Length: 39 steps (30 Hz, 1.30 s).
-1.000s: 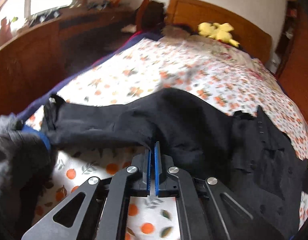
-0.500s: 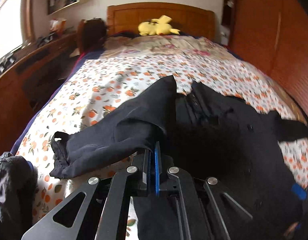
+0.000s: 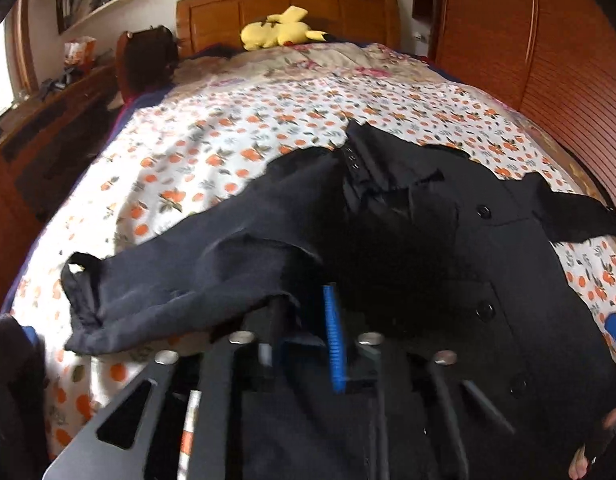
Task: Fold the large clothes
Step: 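Fold the held sleeve across the coat body with the left gripper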
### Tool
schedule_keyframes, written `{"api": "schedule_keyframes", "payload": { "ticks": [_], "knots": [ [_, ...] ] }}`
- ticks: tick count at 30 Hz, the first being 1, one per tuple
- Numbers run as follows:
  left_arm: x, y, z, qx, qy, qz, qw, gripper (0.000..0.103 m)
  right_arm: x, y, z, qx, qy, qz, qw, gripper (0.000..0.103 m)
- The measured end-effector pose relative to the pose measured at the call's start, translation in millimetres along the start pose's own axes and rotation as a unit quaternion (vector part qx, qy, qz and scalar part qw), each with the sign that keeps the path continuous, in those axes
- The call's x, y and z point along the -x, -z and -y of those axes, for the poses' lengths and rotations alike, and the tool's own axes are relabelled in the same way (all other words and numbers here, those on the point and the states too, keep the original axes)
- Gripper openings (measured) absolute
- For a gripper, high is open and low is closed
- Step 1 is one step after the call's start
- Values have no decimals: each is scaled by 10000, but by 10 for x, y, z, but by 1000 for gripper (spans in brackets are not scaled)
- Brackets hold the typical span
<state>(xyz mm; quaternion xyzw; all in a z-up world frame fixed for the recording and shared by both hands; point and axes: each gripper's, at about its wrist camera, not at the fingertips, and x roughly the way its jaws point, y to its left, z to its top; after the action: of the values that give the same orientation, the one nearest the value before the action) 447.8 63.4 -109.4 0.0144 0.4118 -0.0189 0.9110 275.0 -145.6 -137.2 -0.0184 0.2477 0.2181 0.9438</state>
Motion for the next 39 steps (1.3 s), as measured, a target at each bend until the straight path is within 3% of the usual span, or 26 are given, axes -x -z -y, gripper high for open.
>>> {"api": "schedule_keyframes", "payload": {
  "ticks": [3,9,15,18,24,28,36,37,39],
  "knots": [
    [19,170,31,-27,109,10,9999,65,4,-11,6,-8,-14,19,10000,96],
    [210,541,-150,110,81,167,9998,73,-18,-28,10,-8,-30,36,10000,96],
    [289,730,-819,608,-340,302,9971,81,-37,-15,-62,91,-67,-18,9999,96],
    [182,725,-1277,887,-741,218,9931,81,-68,-2,-111,120,-96,-57,9999,96],
    [-55,643,-2085,1520,-1163,-66,9815,81,-133,44,-205,234,-107,-137,9996,96],
    [-174,639,-2323,1820,-1164,-234,9761,81,-163,62,-213,257,-137,-166,9994,96],
    [-498,711,-2393,2328,-922,-549,9666,80,-169,56,-224,255,-190,-169,9994,96],
    [-521,712,-2410,2425,-873,-534,9647,76,-162,56,-226,260,-188,-165,9993,96],
    [-541,676,-2416,2515,-711,-520,9638,41,-152,49,-224,262,-178,-161,9994,96]
  ]
}}
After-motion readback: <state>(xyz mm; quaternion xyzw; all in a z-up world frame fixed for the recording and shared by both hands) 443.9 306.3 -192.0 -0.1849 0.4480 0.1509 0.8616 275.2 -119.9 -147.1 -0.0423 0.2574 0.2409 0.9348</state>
